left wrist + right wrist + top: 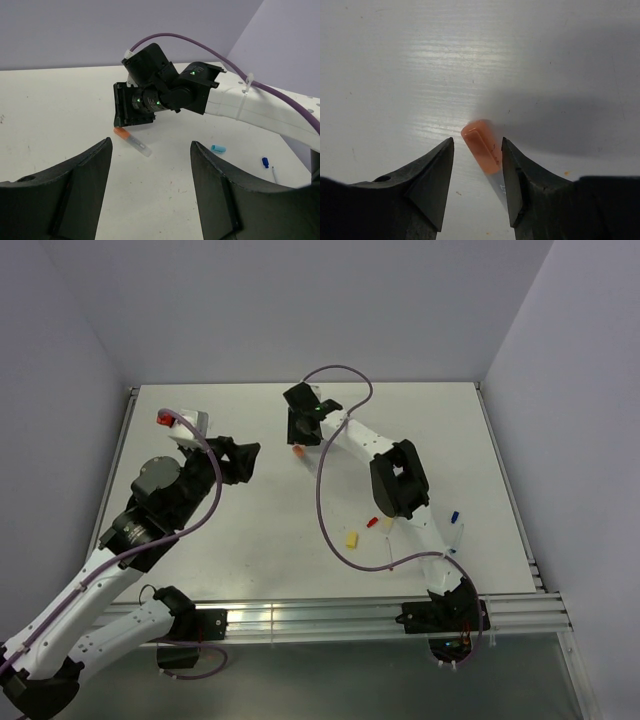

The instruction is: Insert the pens into the pen caps

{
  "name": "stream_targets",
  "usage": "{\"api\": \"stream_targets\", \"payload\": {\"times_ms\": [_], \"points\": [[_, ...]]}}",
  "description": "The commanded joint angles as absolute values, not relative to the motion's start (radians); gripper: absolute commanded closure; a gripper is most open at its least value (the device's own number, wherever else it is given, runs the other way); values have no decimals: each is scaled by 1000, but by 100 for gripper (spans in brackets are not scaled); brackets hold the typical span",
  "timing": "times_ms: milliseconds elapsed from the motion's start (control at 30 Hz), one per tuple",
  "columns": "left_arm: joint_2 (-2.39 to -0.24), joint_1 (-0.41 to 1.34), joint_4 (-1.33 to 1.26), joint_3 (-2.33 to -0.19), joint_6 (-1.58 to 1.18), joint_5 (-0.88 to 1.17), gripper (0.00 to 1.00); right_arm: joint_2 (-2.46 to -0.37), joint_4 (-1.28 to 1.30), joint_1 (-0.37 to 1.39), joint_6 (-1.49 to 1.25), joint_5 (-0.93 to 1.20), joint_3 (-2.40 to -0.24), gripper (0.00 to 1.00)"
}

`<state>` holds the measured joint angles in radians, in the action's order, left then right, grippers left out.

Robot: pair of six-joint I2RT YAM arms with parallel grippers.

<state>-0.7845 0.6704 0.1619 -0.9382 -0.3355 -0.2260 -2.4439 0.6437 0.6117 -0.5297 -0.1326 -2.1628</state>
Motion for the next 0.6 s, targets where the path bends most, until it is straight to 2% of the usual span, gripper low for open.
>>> {"api": "stream_targets", "payload": {"times_ms": [0, 133, 300, 567], "points": [[-778, 660, 129, -928, -324, -221, 32, -2431, 634, 604, -525, -138, -2235, 49], [-772, 657, 127, -922, -325, -222, 32, -2395, 638, 600, -509, -155, -2250, 48], [-767, 657, 133, -919, -328, -218, 32, -2242, 673, 581, -503, -207, -2214, 48], [-808, 653, 176, -946, -364, -186, 32, -1794, 678, 540, -563, -351, -1703, 48]]}}
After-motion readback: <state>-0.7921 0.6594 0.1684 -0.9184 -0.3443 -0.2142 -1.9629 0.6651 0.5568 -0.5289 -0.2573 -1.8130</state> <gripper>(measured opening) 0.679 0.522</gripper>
